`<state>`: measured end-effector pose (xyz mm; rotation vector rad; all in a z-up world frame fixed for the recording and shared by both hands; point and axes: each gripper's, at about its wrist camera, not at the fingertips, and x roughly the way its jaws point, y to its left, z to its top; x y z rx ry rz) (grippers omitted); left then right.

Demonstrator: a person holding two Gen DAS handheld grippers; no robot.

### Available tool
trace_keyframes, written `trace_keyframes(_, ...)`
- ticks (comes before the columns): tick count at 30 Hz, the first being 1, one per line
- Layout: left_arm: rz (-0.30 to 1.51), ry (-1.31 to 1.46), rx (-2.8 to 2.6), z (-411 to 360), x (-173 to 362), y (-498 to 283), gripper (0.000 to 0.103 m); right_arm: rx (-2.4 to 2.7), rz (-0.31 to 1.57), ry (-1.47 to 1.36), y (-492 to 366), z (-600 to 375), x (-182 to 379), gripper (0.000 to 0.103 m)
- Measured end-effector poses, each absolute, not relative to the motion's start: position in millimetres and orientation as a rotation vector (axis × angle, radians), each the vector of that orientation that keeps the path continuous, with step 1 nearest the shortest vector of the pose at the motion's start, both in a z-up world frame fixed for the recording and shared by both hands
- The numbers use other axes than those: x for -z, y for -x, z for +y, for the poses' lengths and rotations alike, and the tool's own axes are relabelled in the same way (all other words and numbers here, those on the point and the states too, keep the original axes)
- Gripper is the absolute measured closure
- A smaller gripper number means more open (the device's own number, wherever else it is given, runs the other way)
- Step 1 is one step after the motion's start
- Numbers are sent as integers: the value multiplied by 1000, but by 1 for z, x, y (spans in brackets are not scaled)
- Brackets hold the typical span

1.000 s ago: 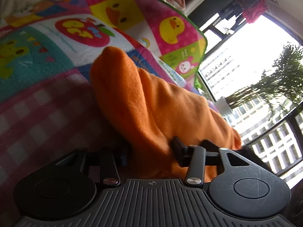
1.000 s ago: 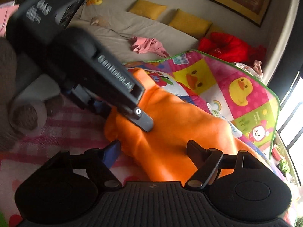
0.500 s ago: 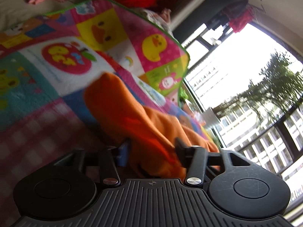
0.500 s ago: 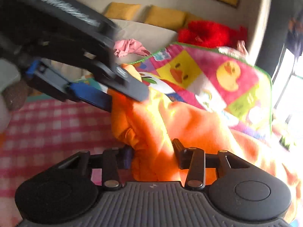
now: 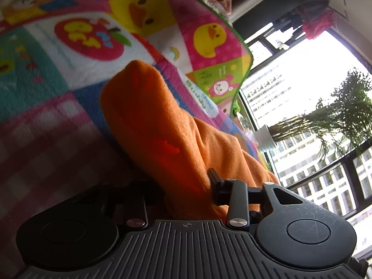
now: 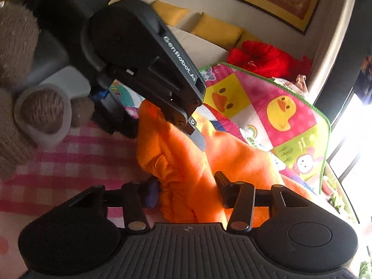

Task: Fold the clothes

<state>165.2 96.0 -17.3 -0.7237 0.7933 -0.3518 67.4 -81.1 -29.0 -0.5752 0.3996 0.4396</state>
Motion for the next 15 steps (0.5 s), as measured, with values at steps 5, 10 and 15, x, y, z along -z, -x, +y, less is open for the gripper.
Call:
trace_keyframes(5, 790, 744, 352, 100, 11, -158, 70, -418, 378, 623, -65, -69, 31, 45)
trace_keyframes(10, 785, 744, 367, 98, 5, -153, 72, -371, 345, 708, -62, -56, 39, 41)
trace_keyframes(15, 786, 745, 374, 97, 4, -153, 72, -340, 321, 749, -64, -51, 43, 35)
